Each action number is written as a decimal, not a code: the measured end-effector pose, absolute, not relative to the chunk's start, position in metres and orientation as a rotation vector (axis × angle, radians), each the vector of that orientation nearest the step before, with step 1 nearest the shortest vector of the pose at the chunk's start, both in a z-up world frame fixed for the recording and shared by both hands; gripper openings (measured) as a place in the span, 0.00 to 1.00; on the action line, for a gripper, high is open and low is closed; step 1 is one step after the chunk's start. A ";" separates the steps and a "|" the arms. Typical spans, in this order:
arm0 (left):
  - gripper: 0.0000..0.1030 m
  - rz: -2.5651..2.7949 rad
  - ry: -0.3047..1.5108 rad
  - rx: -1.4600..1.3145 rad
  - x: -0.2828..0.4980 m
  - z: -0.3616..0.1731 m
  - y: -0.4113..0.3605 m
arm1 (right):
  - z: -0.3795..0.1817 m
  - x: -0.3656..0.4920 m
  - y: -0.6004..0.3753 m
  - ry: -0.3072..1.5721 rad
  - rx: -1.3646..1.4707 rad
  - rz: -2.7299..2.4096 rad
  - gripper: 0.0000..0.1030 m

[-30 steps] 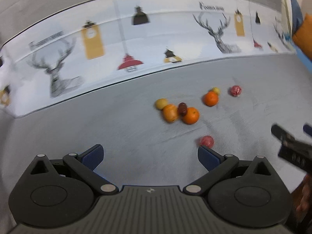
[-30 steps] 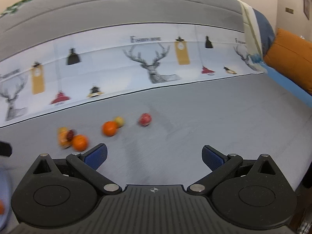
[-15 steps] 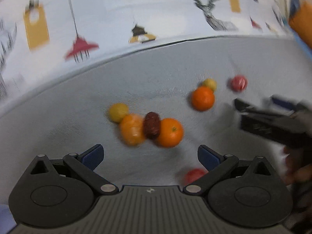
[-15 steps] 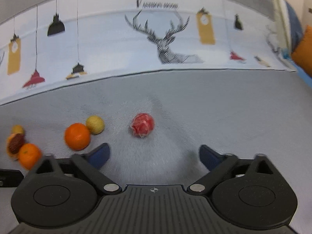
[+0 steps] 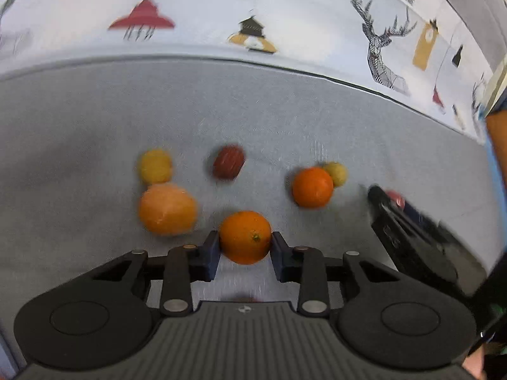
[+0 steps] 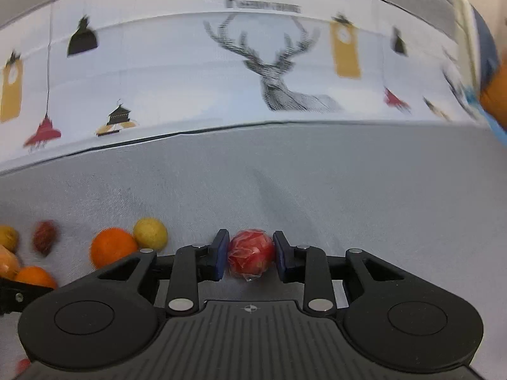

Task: Organize fruits
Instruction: 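Grasp a mandarin with the left tool while the right tool grasps a red wrapped fruit, then carry both fruits to the blue plate and release them onto it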

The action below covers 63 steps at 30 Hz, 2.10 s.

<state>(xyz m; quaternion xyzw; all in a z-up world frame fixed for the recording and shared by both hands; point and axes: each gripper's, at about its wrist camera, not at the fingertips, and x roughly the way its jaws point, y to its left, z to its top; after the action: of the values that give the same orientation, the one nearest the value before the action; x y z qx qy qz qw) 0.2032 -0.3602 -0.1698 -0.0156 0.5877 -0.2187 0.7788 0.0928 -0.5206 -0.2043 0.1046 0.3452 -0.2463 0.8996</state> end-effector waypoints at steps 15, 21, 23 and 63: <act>0.36 -0.511 1.105 0.060 0.080 -0.052 -0.201 | -0.116 -0.045 -0.390 0.692 0.306 -0.376 0.31; 0.36 -0.506 1.039 -0.003 0.029 -0.010 -0.120 | -0.070 -0.075 -0.295 0.680 0.220 -0.168 0.31; 0.36 -0.497 1.027 -0.014 0.016 0.000 -0.099 | -0.059 -0.080 -0.273 0.697 0.211 -0.128 0.31; 0.36 -0.416 0.856 -0.120 -0.044 0.049 0.017 | 0.005 -0.133 -0.156 0.681 0.089 0.000 0.31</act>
<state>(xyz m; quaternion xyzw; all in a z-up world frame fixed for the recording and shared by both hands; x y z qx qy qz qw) -0.0437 0.0168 0.0492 -0.0579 0.4117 -0.2001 0.8872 -0.1325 -0.1560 0.0050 0.0438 0.3340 0.0001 0.9416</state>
